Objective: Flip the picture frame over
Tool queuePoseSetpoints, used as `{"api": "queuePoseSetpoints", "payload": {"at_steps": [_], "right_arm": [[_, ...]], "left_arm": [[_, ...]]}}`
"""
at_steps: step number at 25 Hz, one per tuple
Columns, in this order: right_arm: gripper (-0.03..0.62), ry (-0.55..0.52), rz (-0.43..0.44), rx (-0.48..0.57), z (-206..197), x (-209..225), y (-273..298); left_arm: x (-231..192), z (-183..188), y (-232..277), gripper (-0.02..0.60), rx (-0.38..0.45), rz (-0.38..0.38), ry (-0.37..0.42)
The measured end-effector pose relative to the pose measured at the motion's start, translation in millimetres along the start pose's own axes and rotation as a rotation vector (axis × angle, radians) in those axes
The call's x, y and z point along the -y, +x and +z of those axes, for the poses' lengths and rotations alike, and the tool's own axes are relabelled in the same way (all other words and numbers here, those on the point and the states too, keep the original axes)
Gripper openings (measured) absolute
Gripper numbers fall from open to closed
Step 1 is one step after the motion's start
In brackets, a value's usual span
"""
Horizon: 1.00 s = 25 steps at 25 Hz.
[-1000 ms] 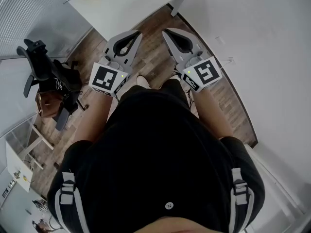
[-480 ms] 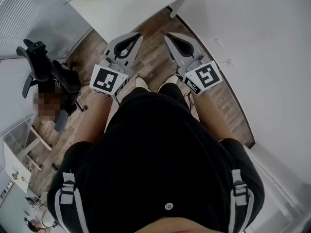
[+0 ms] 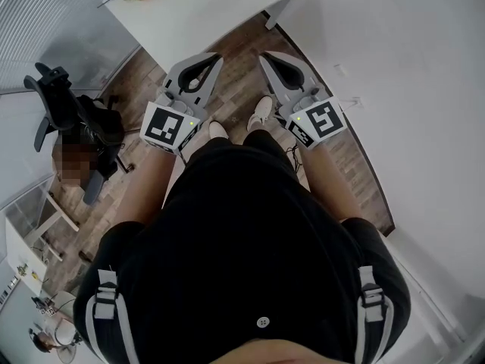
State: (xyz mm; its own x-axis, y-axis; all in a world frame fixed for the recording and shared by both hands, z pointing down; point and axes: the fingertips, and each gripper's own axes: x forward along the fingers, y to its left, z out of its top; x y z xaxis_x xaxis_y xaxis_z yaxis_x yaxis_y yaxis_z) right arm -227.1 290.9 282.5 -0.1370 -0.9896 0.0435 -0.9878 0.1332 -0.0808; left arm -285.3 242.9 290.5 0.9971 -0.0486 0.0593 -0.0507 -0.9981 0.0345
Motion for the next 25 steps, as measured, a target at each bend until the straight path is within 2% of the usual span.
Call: {"api": "queuePoseSetpoints", "payload": {"at_steps": [14,22,23,24,25], "right_arm": [[0.011,0.012,0.105,0.017,15,97,19],[0.012,-0.013,0.172,0.02,25,161,11],[0.042,-0.012,0.182,0.017,25,167,11],[0.156,-0.007,0.195,0.012,25,173,11],[0.185,-0.001,0.208,0.008,24,179,11]], "left_arm": [[-9,14,101,0.006,-0.033,0.06,0.035],[-7,21,167,0.006,-0.029,0.135,0.017],[-7,22,174,0.006,-0.029,0.146,0.018],[-7,22,180,0.006,-0.03,0.156,0.021],[-6,22,186,0.006,-0.031,0.165,0.022]]}}
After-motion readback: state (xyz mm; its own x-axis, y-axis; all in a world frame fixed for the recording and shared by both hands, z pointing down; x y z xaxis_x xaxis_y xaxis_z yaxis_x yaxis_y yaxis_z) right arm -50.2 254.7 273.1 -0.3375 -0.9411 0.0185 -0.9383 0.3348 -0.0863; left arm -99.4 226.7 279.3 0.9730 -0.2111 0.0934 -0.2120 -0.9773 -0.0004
